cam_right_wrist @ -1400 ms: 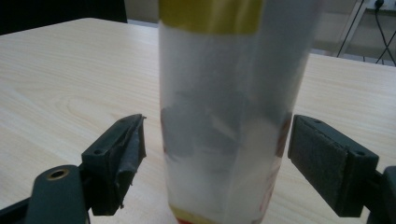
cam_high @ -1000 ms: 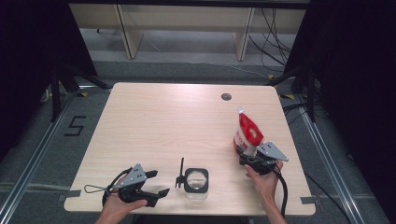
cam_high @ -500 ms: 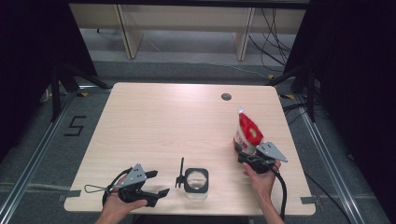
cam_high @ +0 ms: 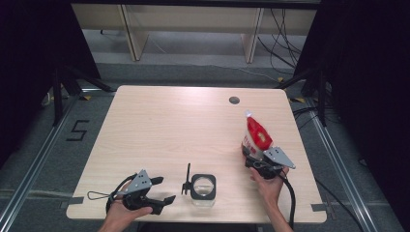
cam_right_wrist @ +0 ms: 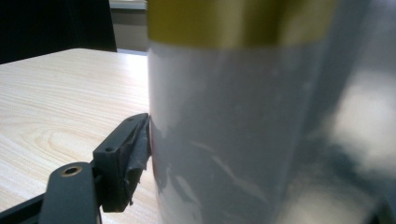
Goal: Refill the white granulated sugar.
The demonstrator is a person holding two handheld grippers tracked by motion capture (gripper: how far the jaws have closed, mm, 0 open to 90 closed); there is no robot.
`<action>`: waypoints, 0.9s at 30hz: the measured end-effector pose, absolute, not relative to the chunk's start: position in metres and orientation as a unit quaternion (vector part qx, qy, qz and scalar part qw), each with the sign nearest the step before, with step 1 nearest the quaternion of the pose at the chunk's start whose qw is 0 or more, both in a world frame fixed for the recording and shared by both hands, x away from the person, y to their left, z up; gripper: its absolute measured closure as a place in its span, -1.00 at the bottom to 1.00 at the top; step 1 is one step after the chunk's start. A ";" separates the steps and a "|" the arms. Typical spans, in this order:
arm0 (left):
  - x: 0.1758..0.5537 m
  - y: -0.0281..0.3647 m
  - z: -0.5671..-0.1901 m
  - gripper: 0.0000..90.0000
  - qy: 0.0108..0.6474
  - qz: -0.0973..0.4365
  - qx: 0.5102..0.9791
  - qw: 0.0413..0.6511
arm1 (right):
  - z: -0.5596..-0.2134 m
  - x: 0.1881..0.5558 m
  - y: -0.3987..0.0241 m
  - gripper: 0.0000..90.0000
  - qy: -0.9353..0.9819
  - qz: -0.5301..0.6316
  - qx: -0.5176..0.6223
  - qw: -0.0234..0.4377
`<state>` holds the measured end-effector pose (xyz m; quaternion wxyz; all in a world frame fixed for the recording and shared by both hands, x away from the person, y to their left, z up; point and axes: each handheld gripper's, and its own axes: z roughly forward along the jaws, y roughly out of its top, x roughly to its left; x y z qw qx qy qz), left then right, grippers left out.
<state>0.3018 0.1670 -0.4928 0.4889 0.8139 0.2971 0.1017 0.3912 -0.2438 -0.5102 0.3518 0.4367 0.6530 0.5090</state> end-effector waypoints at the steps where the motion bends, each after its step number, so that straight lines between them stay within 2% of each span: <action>1: 0.302 0.167 -0.493 -0.55 0.298 0.101 0.814 0.489 | -0.511 0.392 -0.244 -0.44 0.654 0.512 0.433 0.351; 17: 0.302 0.166 -0.493 -0.54 0.299 0.098 0.810 0.494 | -0.514 0.395 -0.244 -0.33 0.648 0.521 0.421 0.362; 19: 0.300 0.165 -0.494 -0.54 0.312 0.092 0.805 0.497 | -0.516 0.395 -0.244 -0.28 0.641 0.526 0.425 0.362; 22: 0.302 0.167 -0.492 -0.54 0.297 0.099 0.815 0.487 | -0.517 0.396 -0.244 -0.19 0.642 0.525 0.428 0.359; 27: 0.302 0.167 -0.492 -0.54 0.298 0.100 0.812 0.492 | -0.517 0.395 -0.245 -0.15 0.646 0.519 0.432 0.355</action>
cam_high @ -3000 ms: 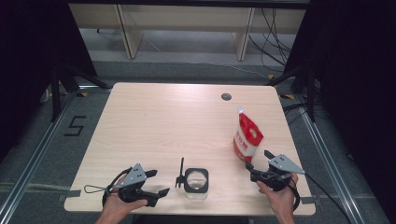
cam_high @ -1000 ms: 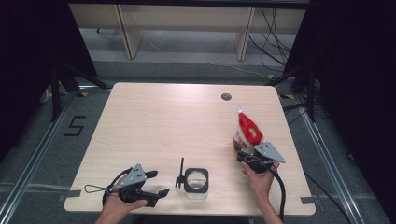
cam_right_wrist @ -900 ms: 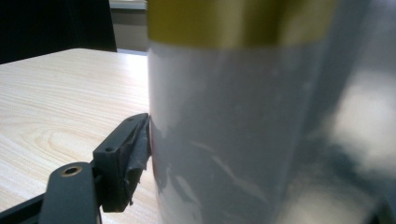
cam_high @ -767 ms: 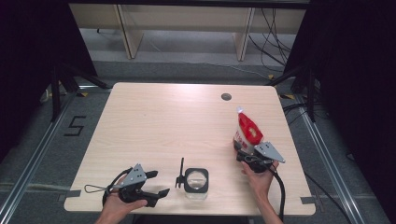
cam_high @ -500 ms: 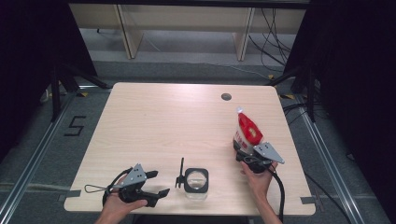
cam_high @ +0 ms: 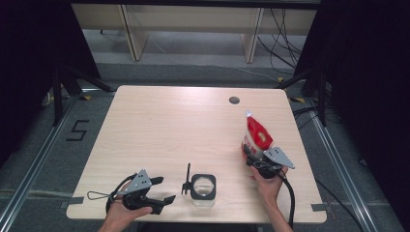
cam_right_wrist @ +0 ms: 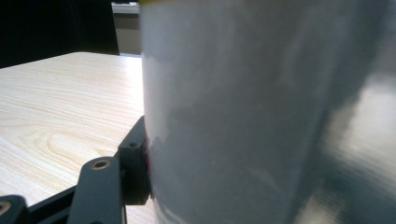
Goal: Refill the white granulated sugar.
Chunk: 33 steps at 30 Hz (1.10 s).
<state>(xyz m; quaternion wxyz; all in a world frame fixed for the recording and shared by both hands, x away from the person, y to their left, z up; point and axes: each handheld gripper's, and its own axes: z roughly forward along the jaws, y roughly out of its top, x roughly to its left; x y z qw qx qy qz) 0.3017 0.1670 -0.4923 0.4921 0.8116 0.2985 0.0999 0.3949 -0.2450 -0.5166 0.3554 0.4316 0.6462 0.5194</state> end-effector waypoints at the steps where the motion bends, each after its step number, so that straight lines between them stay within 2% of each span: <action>1: 0.302 0.167 -0.492 -0.54 0.298 0.100 0.812 0.492 | -0.517 0.395 -0.245 -0.15 0.645 0.520 0.431 0.357; 21: 0.301 0.168 -0.491 -0.53 0.305 0.099 0.804 0.501 | -0.505 0.394 -0.250 -0.05 0.677 0.500 0.410 0.352; 30: 0.300 0.169 -0.491 -0.53 0.310 0.098 0.810 0.489 | -0.485 0.374 -0.250 -0.05 0.698 0.487 0.377 0.365; 33: 0.302 0.170 -0.491 -0.53 0.297 0.099 0.811 0.494 | -0.474 0.364 -0.252 -0.05 0.709 0.479 0.348 0.383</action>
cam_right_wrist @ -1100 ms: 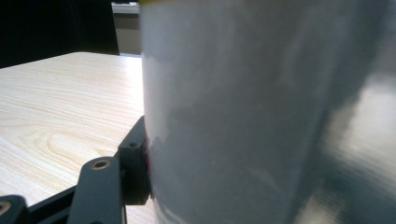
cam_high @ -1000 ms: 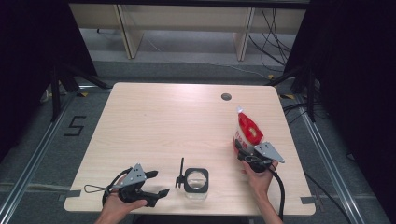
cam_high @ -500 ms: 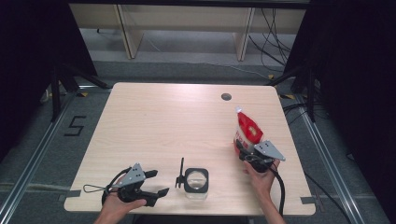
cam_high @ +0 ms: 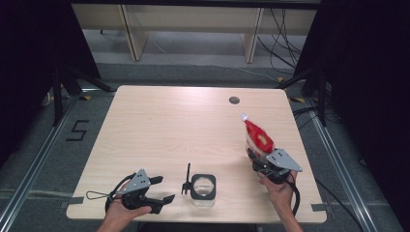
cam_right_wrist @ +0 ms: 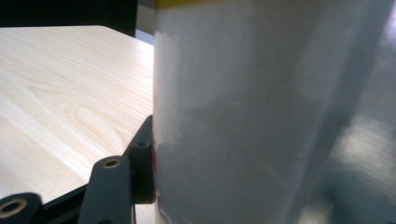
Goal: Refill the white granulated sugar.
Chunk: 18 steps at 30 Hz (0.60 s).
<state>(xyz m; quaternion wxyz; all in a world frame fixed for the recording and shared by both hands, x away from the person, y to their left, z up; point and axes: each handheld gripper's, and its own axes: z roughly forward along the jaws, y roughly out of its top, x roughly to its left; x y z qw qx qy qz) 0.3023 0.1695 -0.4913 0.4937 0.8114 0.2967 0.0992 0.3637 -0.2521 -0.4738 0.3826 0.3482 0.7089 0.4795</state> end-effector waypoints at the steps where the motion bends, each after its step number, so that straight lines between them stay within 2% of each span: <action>1: 0.301 0.169 -0.492 -0.53 0.304 0.099 0.807 0.496 | -0.472 0.359 -0.251 -0.05 0.710 0.479 0.351 0.379; 2: 0.302 0.169 -0.492 -0.53 0.304 0.099 0.808 0.496 | -0.467 0.356 -0.253 -0.05 0.714 0.473 0.325 0.402; 6: 0.300 0.168 -0.491 -0.53 0.311 0.095 0.808 0.492 | -0.456 0.338 -0.254 -0.05 0.724 0.453 0.291 0.431; 18: 0.302 0.169 -0.492 -0.53 0.300 0.098 0.809 0.495 | -0.446 0.303 -0.249 -0.05 0.760 0.393 0.221 0.468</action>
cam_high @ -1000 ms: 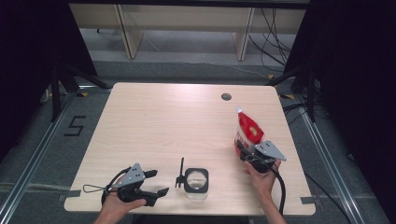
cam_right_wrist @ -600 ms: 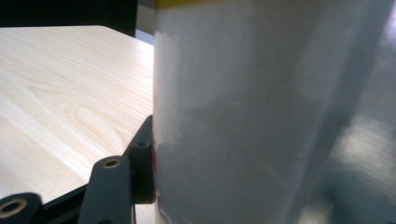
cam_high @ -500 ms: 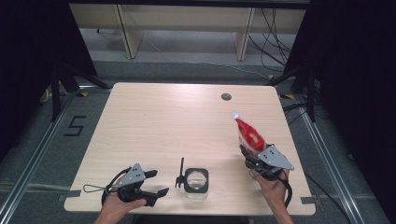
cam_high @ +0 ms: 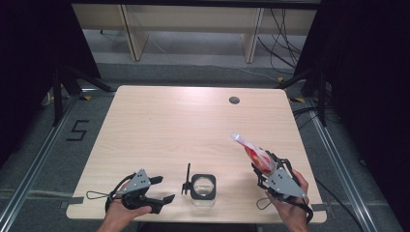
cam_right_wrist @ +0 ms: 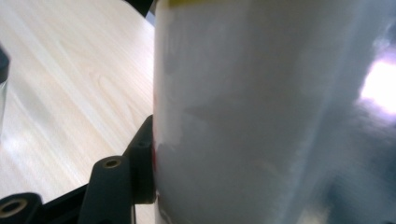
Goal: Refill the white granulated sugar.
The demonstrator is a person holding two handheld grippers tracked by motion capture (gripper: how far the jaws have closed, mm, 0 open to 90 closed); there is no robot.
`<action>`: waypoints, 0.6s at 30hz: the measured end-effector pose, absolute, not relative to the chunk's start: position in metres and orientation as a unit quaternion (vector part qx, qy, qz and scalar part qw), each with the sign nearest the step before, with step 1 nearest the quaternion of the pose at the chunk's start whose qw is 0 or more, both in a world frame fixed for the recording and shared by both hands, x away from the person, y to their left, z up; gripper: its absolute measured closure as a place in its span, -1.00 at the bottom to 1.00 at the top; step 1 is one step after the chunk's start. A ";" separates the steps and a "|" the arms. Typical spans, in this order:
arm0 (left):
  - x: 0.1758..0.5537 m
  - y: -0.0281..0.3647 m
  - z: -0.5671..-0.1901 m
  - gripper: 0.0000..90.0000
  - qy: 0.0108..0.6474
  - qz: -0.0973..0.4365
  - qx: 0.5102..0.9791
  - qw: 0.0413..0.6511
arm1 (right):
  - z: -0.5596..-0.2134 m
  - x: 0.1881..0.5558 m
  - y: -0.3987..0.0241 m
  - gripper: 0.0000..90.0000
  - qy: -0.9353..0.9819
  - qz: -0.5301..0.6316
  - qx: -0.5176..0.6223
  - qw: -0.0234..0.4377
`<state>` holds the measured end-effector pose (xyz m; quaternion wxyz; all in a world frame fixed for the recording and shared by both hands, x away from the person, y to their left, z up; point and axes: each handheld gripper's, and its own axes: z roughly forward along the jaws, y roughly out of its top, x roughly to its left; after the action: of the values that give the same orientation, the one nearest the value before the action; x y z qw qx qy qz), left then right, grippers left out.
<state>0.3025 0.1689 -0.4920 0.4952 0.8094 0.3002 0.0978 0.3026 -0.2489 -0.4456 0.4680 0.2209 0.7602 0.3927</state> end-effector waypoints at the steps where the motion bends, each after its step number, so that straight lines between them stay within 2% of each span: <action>1: 0.302 0.170 -0.491 -0.53 0.304 0.099 0.811 0.490 | -0.445 0.300 -0.248 -0.05 0.761 0.389 0.219 0.471; 9: 0.302 0.170 -0.492 -0.53 0.313 0.096 0.806 0.493 | -0.440 0.279 -0.236 -0.04 0.790 0.303 0.126 0.518; 18: 0.303 0.172 -0.491 -0.53 0.306 0.102 0.809 0.491 | -0.446 0.265 -0.226 -0.04 0.804 0.267 0.088 0.524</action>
<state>0.3034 0.1718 -0.4911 0.4908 0.8095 0.3058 0.1017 0.2645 -0.2261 -0.4459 0.5239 0.0883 0.8040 0.2670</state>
